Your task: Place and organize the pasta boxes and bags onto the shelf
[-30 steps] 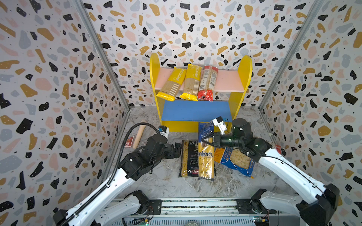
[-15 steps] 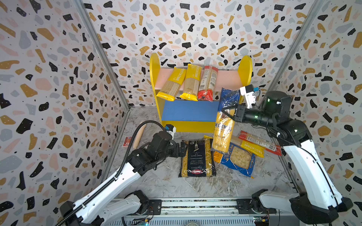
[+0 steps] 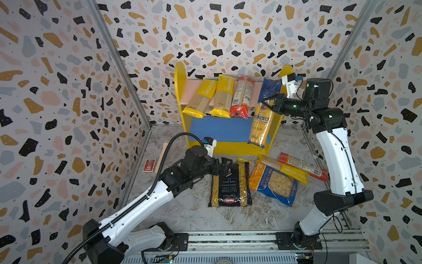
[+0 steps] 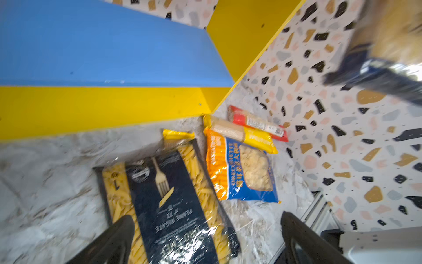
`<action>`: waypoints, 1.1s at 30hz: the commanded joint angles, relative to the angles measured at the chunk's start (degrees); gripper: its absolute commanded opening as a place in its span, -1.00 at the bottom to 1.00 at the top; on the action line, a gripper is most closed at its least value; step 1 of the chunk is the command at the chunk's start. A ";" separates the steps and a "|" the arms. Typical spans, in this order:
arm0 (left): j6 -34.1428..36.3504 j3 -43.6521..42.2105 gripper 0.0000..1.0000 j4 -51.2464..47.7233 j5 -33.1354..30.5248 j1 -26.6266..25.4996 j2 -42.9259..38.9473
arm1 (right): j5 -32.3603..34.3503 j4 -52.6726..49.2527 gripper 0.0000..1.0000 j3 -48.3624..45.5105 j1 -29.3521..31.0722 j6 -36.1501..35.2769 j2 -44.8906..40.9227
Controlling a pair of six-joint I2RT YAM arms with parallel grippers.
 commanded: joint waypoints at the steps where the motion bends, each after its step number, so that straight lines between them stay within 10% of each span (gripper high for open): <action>1: -0.31 5.98 0.99 10.17 3.25 -0.52 3.94 | -7.22 10.26 -0.80 2.39 -2.95 4.16 -1.93; 33: -6.27 22.45 0.85 34.01 10.17 -5.77 27.79 | -20.18 28.69 -0.79 3.05 -8.50 15.57 6.65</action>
